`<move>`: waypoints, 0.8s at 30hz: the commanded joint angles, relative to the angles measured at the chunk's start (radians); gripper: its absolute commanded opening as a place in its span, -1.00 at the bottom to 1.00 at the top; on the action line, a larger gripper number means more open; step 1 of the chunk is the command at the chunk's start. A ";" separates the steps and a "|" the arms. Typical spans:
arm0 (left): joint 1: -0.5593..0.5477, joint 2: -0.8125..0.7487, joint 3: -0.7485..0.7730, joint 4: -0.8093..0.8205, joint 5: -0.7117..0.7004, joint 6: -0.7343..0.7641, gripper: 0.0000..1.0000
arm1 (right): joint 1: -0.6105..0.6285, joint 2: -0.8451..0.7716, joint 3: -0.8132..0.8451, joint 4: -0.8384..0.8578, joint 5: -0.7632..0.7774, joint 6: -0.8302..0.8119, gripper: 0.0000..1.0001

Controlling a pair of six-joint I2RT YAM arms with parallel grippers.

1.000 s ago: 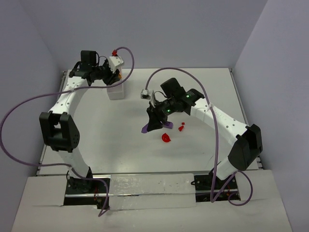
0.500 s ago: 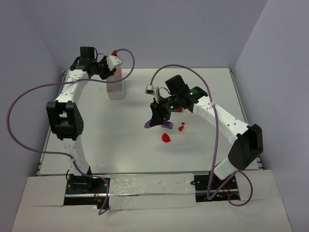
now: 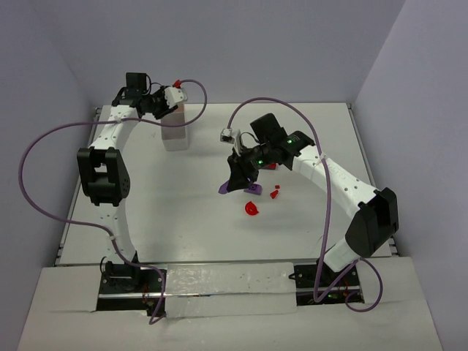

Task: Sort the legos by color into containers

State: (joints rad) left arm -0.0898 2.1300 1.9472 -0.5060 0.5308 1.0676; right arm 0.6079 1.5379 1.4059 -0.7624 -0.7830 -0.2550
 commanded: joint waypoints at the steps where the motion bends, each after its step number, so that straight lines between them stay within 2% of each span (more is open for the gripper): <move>1: 0.001 0.008 0.022 0.104 0.014 0.020 -0.78 | -0.013 -0.002 0.001 0.025 -0.019 0.000 -1.00; 24: -0.001 0.073 0.032 0.158 0.002 0.059 -0.53 | -0.033 0.032 -0.009 0.023 -0.054 -0.010 -1.00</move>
State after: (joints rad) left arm -0.0898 2.1890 1.9491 -0.3936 0.5270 1.0968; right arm 0.5834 1.5597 1.3975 -0.7624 -0.8075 -0.2558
